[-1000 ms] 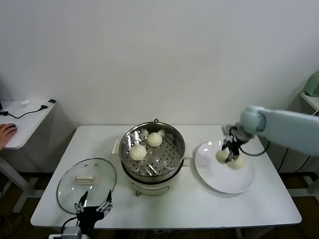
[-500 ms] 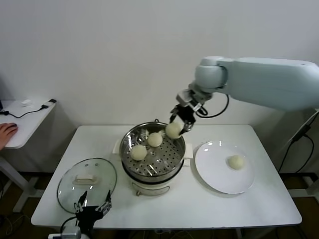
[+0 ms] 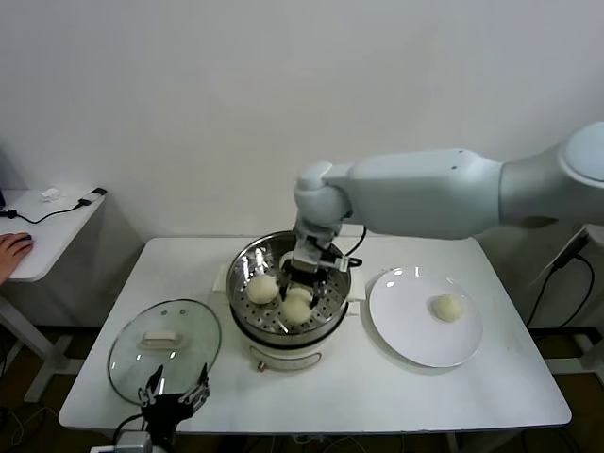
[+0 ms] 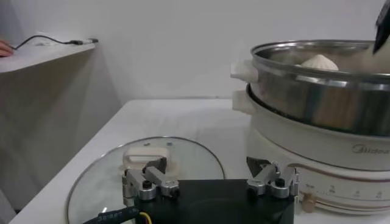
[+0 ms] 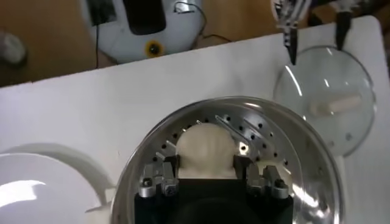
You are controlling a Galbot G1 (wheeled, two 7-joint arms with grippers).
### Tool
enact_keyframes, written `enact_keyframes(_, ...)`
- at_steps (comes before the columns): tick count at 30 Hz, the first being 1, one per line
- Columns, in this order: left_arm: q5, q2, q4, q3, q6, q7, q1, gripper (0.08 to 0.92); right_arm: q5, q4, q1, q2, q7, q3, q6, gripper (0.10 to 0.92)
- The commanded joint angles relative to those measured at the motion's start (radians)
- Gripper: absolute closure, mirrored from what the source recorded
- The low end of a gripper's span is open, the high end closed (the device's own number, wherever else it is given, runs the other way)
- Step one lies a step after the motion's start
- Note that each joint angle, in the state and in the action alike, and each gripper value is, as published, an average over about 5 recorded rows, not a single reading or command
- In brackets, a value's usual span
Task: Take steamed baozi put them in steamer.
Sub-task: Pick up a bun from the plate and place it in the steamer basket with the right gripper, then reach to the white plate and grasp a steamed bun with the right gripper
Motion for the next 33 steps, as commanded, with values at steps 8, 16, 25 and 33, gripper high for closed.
enact_keyframes(8, -0.002, -0.002, -0.006, 0.001, -0.003, -0.004, 0.004, 0.177, -0.118, -0.098, -0.11, 0.068, 0.071, 0.015, 0.103, 0.358)
enact_keyframes(16, -0.002, -0.003, -0.017, 0.003, -0.003, -0.004, 0.008, 0.177, 0.026, -0.061, 0.035, -0.013, -0.018, 0.032, 0.127, 0.208)
enact_keyframes(25, -0.003, 0.0, -0.03, 0.005, -0.002, -0.002, 0.01, 0.177, 0.402, -0.065, 0.357, -0.365, -0.123, -0.195, -0.171, 0.202)
enact_keyframes(33, -0.003, 0.001, -0.024, 0.006, -0.002, 0.0, 0.003, 0.177, 0.306, -0.051, 0.28, -0.704, -0.061, -0.315, -0.495, 0.203)
